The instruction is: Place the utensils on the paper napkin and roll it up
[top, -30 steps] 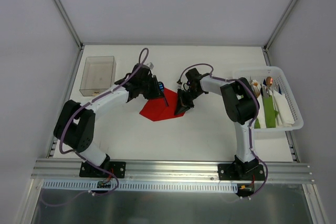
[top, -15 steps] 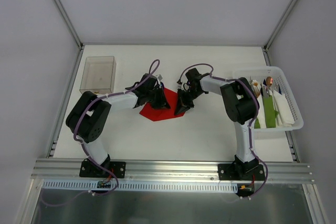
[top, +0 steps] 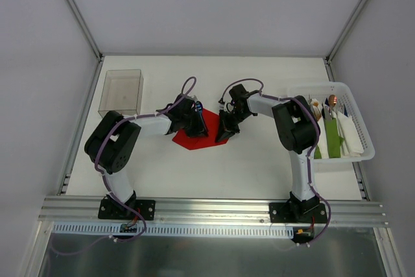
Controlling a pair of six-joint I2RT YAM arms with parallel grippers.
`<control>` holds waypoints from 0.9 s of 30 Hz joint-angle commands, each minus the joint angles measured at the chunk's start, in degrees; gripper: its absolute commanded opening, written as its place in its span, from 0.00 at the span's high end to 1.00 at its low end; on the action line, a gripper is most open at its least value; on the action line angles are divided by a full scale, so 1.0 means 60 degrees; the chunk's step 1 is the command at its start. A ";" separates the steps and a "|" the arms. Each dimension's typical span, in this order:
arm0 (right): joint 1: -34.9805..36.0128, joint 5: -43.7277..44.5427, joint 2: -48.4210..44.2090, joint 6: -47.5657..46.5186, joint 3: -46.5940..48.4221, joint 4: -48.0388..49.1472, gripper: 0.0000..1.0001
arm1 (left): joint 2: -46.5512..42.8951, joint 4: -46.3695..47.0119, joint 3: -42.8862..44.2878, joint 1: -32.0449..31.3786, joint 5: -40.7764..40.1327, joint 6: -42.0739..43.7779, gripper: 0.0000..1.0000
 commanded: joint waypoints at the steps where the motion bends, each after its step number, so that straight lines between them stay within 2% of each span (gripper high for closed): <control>1: -0.0086 0.0566 0.0278 -0.0264 0.0186 -0.0105 1.00 | -0.0172 -0.0119 -0.0148 0.0131 -0.0239 -0.0140 1.00; 16: -0.0116 0.0640 0.0308 -0.0264 0.0230 -0.0179 1.00 | -0.0523 -0.0310 -0.0515 0.0218 -0.0385 -0.0169 1.00; 27: 0.0001 0.0741 -0.0335 -0.0527 0.0391 -0.0267 1.00 | 0.0077 -0.0412 -0.0412 0.0277 -0.0254 -0.0213 1.00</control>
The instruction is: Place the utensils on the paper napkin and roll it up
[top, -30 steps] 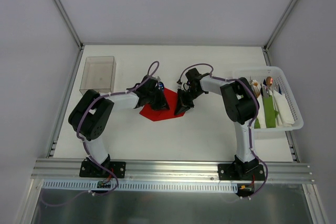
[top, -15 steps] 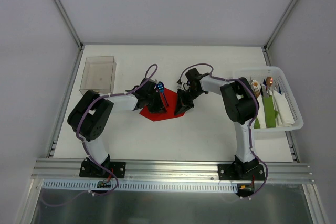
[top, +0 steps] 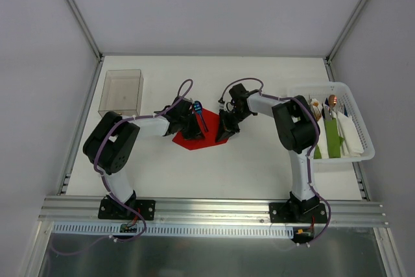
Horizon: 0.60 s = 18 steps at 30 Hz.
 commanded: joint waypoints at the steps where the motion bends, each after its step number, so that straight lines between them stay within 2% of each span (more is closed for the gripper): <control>1: 0.0067 0.0760 -0.0489 -0.0458 0.0304 -0.0175 1.00 | 0.0201 -0.0227 -0.0037 0.0077 -0.0028 -0.0020 1.00; 7: 0.0287 0.1068 -0.0973 -0.0664 0.0582 -0.0176 0.99 | 0.0318 -0.0285 0.0080 0.0091 0.0045 0.0009 1.00; 18: 0.0301 0.0907 -0.0447 -0.0649 0.0846 -0.0190 1.00 | 0.0333 -0.0344 0.0095 0.0091 0.0031 0.0053 1.00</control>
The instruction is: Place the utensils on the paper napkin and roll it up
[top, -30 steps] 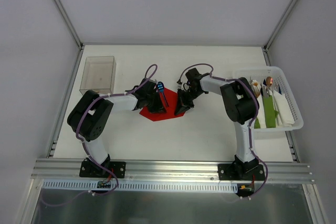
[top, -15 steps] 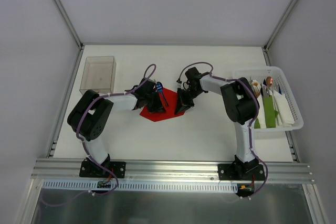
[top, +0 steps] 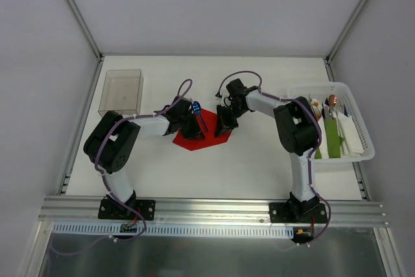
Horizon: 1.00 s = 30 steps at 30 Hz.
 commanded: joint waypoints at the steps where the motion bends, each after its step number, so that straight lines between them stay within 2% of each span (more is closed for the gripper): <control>1: 0.0043 0.0029 -0.0086 -0.0147 0.0416 -0.0136 1.00 | 0.0227 -0.0358 0.0048 0.0051 -0.0170 0.0115 1.00; 9: 0.0321 0.0263 0.0192 -0.0234 0.0401 -0.0165 1.00 | 0.0256 -0.0373 0.0048 0.0051 -0.0155 0.0071 1.00; 20: 0.0394 0.1420 0.0456 -0.0249 0.0343 -0.0297 1.00 | 0.0154 -0.0388 -0.0070 0.0066 -0.0170 0.0057 1.00; 30: 0.0394 0.1187 0.0179 -0.0600 0.0401 -0.0399 1.00 | 0.0213 -0.0388 -0.0128 0.0110 -0.0126 0.0086 1.00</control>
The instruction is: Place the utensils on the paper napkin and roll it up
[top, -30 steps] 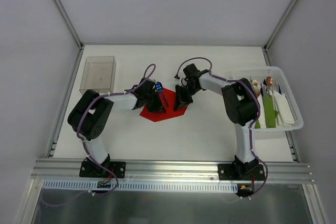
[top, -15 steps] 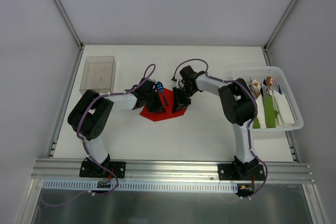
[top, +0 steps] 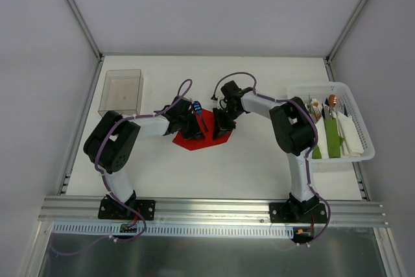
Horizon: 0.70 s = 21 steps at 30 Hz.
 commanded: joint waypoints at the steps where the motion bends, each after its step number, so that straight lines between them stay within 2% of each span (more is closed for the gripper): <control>1: 0.0001 0.0571 -0.0135 -0.0433 0.0259 -0.0170 1.00 | 0.0213 -0.0380 -0.0139 0.0099 -0.0151 0.0086 1.00; 13: 0.0001 0.0058 -0.0077 -0.0199 0.0890 -0.0170 1.00 | 0.0227 -0.0380 -0.0081 0.0128 -0.0093 0.0130 1.00; 21: 0.0001 0.0453 0.0362 -0.0228 0.0875 -0.0199 1.00 | 0.0242 -0.0380 -0.0125 0.0172 -0.0078 0.0101 1.00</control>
